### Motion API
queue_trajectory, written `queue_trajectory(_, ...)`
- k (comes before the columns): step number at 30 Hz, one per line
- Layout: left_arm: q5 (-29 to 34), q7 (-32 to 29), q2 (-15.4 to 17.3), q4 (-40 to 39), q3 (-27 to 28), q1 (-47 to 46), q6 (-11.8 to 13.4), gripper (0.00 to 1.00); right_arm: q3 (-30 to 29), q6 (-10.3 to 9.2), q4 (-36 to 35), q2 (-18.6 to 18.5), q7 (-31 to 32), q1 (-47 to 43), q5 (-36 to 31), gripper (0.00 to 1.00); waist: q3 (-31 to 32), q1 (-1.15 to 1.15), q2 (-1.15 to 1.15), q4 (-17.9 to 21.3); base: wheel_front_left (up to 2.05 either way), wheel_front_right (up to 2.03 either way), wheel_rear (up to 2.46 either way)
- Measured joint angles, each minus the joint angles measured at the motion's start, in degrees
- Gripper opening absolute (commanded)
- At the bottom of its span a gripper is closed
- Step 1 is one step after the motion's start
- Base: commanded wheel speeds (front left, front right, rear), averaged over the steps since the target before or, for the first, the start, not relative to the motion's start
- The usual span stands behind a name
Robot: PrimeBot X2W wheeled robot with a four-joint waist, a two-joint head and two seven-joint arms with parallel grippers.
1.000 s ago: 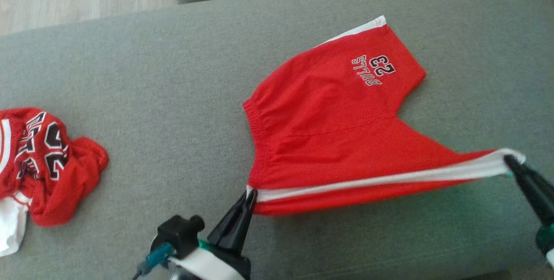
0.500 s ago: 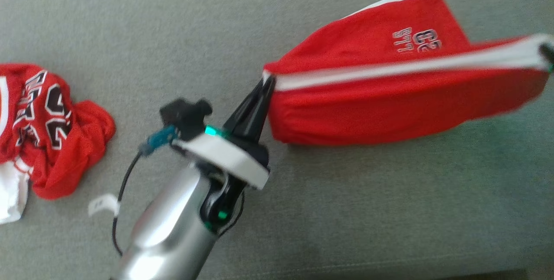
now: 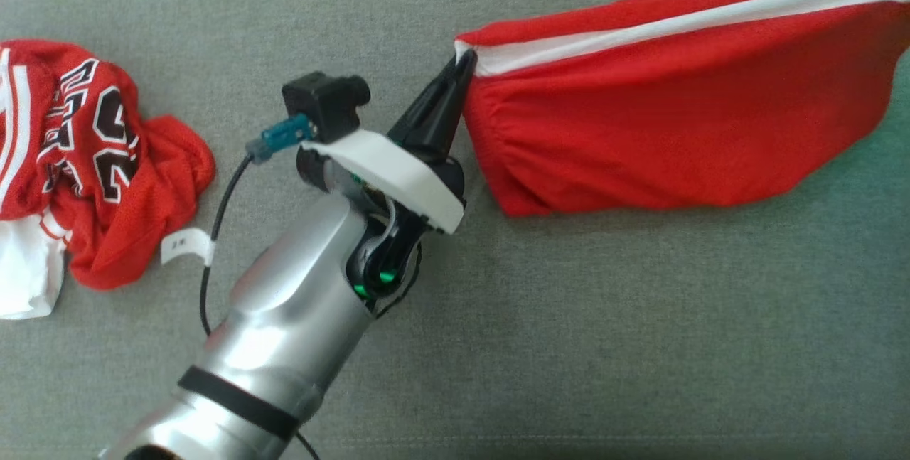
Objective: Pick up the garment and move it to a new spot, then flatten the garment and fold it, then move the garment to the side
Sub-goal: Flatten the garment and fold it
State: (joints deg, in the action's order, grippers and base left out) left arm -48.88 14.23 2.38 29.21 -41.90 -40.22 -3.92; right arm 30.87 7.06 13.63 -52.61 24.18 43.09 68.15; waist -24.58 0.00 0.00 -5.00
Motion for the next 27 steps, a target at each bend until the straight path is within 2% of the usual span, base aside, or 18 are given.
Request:
queue_trajectory(8, -0.66, 0.05, -0.11, 1.85, -0.33, -2.42, 0.66, 0.00, 4.91, 0.00, 6.24, 3.33, 0.37, 6.78, -0.88, 0.00, -1.29, 0.00, 0.00, -0.41, 0.00, 0.00, 0.00)
queue_trajectory(9, -0.71, 0.05, -0.11, 2.18, -0.36, -2.42, 0.75, 0.05, 5.57, 0.00, 6.80, 3.57, -0.02, 7.26, -1.05, 0.00, -1.30, 0.00, 0.00, -0.35, 0.00, 0.00, 0.00)
queue_trajectory(10, -0.73, 0.05, -0.11, 2.46, -0.37, -2.41, 0.79, 0.19, 6.14, 0.00, 7.36, 3.89, -0.45, 7.63, -1.05, 0.00, -1.25, 0.00, 0.00, -0.26, 0.00, 0.00, 0.00)
queue_trajectory(11, -0.73, 0.05, -0.12, 2.74, -0.42, -2.42, 0.96, 0.32, 6.71, 0.00, 7.87, 4.22, -0.93, 7.96, -1.05, 0.20, -1.16, 0.00, 0.00, -0.15, 0.00, 0.00, 0.00)
queue_trajectory(12, -0.73, 0.05, -0.12, 3.00, -0.45, -2.41, 0.97, 0.45, 7.12, 0.00, 8.47, 4.61, -1.64, 8.18, -0.99, 1.00, -1.05, 0.00, 0.00, -0.02, 0.00, 0.00, 0.00)
queue_trajectory(13, -0.77, 0.07, -0.12, 3.27, -0.51, -2.41, 0.97, 0.75, 7.43, 0.00, 9.12, 5.03, -2.42, 8.34, -0.93, 1.00, -0.93, 0.00, 0.00, 0.12, 0.00, 0.00, 0.00)
queue_trajectory(14, -0.96, 0.07, -0.13, 3.55, -0.58, -2.40, 0.97, 0.96, 7.70, 0.00, 9.64, 5.34, -3.38, 8.36, -0.92, 1.00, -0.79, 0.00, 0.00, 0.25, 0.00, 0.00, 0.00)
queue_trajectory(15, -1.20, 0.07, -0.13, 3.82, -0.66, -2.40, 0.97, 1.00, 7.91, 0.00, 10.22, 5.68, -4.38, 8.36, -0.63, 1.00, -0.61, 0.00, 0.00, 0.38, 0.00, 0.00, 0.00)
queue_trajectory(20, -0.05, 0.07, -0.15, 4.09, -0.29, -1.78, 2.00, 1.00, 9.46, 0.00, 10.44, 6.26, -10.33, 8.05, 1.21, 1.00, 1.30, 0.00, 0.00, 0.69, 0.00, 0.00, 0.00)
queue_trajectory(23, 4.38, 0.07, -0.18, 3.19, 1.31, 0.94, 3.75, 1.00, 11.12, 0.00, 8.43, 6.02, -14.41, 5.63, 1.45, 1.00, 3.40, 0.00, 0.00, 1.00, 0.00, 0.00, 0.00)
queue_trajectory(27, 13.29, 0.07, -0.14, -0.69, 5.06, 7.88, 6.75, 1.00, 14.10, 0.00, 7.30, 5.88, -17.89, -1.26, 2.02, 1.00, 6.43, 0.00, 0.00, 1.76, 0.00, 0.00, 0.00)
